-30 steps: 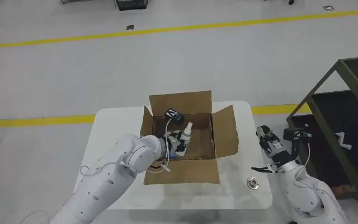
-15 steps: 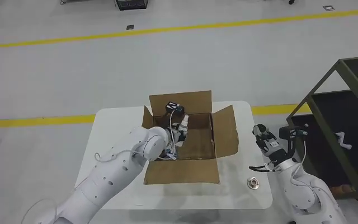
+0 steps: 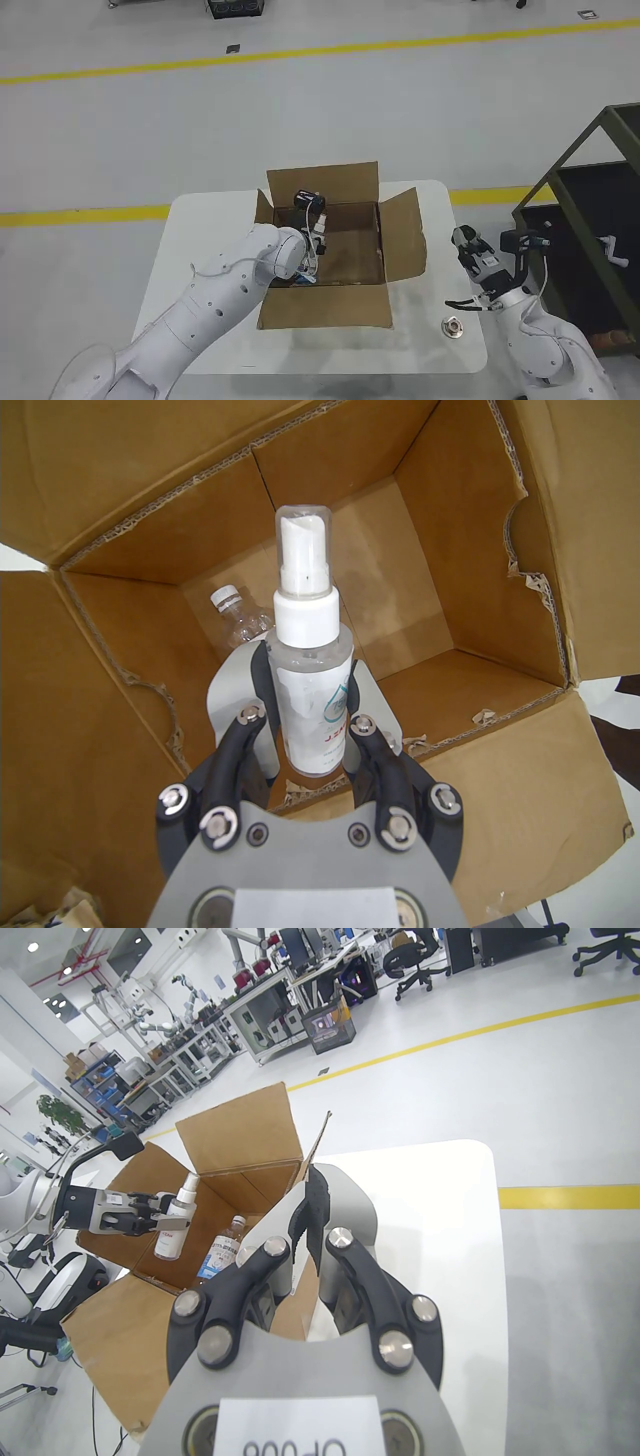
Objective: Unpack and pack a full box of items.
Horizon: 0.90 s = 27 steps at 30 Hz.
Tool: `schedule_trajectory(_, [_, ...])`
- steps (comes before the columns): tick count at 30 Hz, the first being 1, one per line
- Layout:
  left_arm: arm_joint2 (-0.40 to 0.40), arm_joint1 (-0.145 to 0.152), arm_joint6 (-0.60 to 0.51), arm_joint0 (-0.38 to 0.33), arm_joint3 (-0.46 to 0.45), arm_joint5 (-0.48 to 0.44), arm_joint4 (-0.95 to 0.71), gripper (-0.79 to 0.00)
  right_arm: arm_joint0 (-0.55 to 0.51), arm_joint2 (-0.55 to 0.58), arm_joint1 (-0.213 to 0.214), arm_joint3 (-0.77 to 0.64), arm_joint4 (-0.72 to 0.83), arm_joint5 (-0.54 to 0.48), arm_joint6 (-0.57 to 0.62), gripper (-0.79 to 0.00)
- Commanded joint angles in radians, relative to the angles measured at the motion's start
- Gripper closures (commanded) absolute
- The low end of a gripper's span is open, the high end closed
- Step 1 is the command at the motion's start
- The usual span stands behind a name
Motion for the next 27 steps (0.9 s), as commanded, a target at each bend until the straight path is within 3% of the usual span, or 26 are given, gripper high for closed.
schedule_trajectory(1, [0.000, 0.000, 0.000, 0.000, 0.000, 0.000, 0.001, 0.000, -0.002, 0.003, 0.000, -0.003, 0.000, 0.000, 0.000, 0.000])
schedule_trajectory(13, [0.013, -0.008, 0.006, 0.009, 0.019, 0.014, 0.034, 0.000, -0.017, 0.005, -0.003, -0.010, 0.002, -0.004, -0.001, 0.000])
schedule_trajectory(19, [0.028, -0.055, 0.006, -0.028, 0.103, 0.071, -0.059, 0.000, -0.017, 0.001, -0.005, -0.015, -0.002, -0.004, 0.002, 0.000])
schedule_trajectory(27, [0.091, -0.135, -0.030, -0.117, 0.283, 0.120, -0.119, 0.000, -0.028, 0.004, -0.006, -0.022, -0.002, -0.001, 0.005, 0.000])
